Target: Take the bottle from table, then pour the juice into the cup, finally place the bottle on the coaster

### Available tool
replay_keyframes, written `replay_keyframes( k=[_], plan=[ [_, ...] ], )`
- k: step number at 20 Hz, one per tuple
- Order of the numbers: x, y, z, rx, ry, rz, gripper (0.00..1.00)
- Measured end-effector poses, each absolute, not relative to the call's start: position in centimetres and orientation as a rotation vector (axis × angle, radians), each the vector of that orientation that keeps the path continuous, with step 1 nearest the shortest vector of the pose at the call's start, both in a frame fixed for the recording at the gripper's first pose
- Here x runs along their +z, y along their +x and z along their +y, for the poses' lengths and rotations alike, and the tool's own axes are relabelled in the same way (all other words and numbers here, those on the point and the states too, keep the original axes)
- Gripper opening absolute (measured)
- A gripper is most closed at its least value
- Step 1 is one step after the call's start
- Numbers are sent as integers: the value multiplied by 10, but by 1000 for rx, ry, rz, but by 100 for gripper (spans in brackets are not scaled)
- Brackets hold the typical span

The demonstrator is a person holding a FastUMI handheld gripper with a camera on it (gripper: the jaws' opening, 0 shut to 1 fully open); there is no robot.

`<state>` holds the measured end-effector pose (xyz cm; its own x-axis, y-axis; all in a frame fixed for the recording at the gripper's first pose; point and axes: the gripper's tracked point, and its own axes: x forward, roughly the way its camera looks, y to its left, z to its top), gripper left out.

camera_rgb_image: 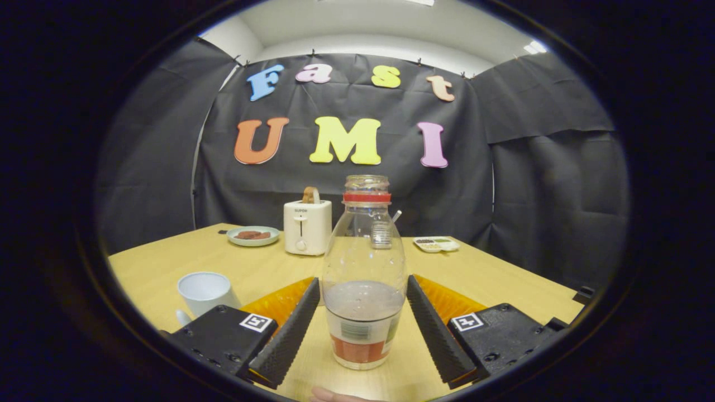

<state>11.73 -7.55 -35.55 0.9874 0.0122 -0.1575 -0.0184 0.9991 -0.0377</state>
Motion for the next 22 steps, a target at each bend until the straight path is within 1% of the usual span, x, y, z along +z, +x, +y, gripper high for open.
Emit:
replay_keyframes(
  k=[4, 7, 11, 15, 19, 22],
  plan=[
    [-358, 121, -77, 12, -24, 150, 100],
    [-357, 123, -80, 7, 35, 154, 82],
    [-352, 121, -76, 29, 39, 167, 80],
    [-335, 115, -74, 51, -87, 150, 80],
    [-307, 110, -77, 30, -216, 87, 80],
    [-304, 114, -79, 6, -335, 96, 80]
  ],
)
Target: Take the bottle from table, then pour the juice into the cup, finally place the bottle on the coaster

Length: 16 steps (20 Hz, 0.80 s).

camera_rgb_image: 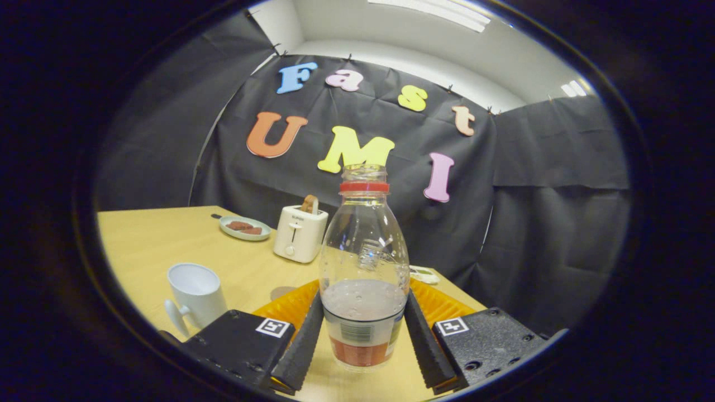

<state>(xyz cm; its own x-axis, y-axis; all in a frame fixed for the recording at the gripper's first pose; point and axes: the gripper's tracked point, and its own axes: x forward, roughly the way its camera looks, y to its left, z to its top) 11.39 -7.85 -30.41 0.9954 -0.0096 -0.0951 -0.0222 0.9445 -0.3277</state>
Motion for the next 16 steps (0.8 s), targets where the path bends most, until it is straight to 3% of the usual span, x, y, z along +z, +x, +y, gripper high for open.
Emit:
replay_keyframes(
  k=[16],
  plan=[
    [-300, 127, -65, -33, -976, 105, 80]
  ],
)
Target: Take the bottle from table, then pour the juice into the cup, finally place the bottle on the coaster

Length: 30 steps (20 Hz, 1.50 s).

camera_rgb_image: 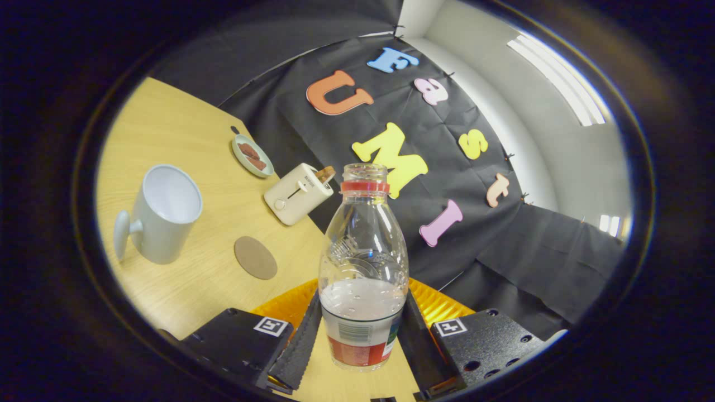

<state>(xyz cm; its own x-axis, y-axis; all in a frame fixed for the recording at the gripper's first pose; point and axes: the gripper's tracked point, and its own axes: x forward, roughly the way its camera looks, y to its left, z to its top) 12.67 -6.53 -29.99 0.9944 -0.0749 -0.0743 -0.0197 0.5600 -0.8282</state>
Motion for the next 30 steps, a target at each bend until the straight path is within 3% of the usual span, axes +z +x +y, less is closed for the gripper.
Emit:
replay_keyframes(
  k=[13, 30],
  plan=[
    [-304, 119, -49, 49, -1486, 67, 81],
    [-290, 131, -26, 21, -1747, -17, 80]
  ],
)
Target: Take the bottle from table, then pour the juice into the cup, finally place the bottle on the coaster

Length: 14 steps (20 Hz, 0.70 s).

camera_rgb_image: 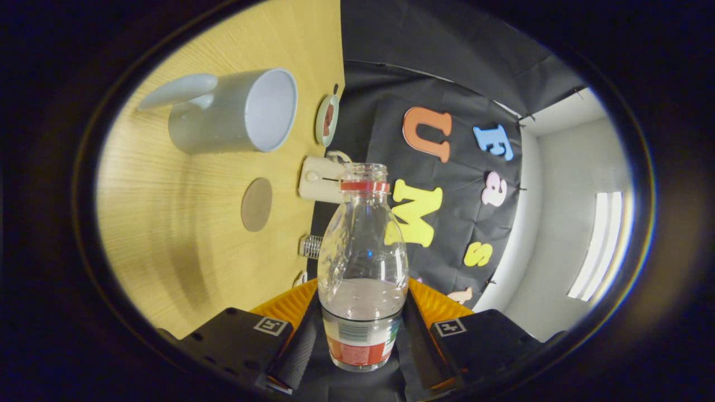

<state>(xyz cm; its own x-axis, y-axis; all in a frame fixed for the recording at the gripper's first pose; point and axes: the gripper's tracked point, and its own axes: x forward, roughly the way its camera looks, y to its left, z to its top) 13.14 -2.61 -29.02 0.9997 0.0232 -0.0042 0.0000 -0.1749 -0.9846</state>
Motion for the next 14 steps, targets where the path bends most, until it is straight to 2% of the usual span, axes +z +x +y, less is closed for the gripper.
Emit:
replay_keyframes(
  k=[14],
  plan=[
    [-287, 125, -19, 20, -1769, -35, 80]
  ],
)
